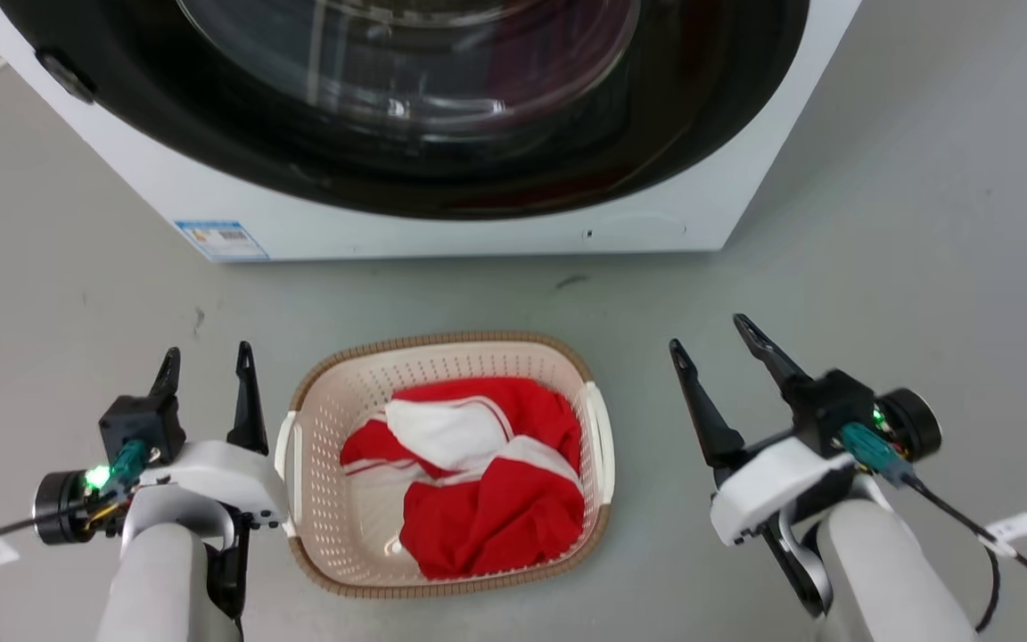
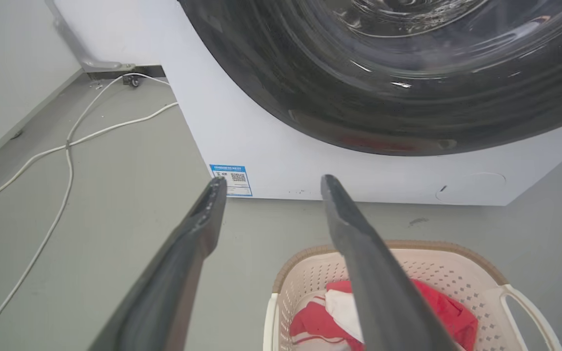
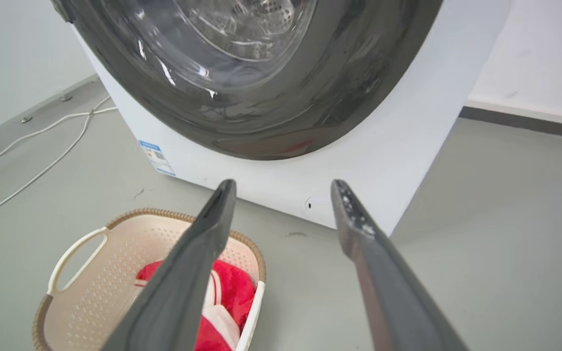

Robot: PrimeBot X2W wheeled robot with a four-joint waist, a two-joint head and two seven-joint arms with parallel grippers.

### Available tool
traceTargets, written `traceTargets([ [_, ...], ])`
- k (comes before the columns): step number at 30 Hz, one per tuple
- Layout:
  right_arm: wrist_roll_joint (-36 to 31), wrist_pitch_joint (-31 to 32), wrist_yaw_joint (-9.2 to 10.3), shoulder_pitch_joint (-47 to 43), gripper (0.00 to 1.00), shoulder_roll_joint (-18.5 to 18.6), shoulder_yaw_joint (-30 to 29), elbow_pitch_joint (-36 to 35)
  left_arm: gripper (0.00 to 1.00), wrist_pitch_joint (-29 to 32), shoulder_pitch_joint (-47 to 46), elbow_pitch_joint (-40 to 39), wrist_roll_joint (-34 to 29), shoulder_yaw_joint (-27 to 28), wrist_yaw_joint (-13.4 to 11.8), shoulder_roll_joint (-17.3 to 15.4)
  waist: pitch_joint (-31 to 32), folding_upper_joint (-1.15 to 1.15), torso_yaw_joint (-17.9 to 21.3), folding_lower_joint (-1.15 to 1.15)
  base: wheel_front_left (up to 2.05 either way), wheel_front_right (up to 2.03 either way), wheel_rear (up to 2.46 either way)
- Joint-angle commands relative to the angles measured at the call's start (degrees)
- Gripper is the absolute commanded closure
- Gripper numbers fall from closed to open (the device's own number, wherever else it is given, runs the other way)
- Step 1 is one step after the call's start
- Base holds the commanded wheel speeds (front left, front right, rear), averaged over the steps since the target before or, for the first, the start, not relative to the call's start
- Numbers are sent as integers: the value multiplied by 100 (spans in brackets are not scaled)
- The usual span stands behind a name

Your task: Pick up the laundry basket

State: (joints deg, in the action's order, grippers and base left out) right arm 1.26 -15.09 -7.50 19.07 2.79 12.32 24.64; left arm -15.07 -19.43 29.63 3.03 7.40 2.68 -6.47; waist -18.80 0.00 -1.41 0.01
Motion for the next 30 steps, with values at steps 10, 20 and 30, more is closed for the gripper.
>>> traceTargets([
  [10, 190, -12, 2, 1208, 0, 15, 559, 1307, 0, -16, -1128, 1393, -123, -94, 144, -313, -1077, 0, -99, -1, 0, 0, 0],
  [20, 362, -12, 2, 2079, 0, 14, 1232, 2344, 0, -16, -1926, 2559, -114, -237, 229, -431, -1725, 0, -173, -1, 0, 0, 0],
  [30, 651, -12, 2, 2559, 0, 14, 1666, 3036, 0, -16, -2342, 3229, -10, -313, 296, -481, -2178, 0, -187, -1, 0, 0, 0],
])
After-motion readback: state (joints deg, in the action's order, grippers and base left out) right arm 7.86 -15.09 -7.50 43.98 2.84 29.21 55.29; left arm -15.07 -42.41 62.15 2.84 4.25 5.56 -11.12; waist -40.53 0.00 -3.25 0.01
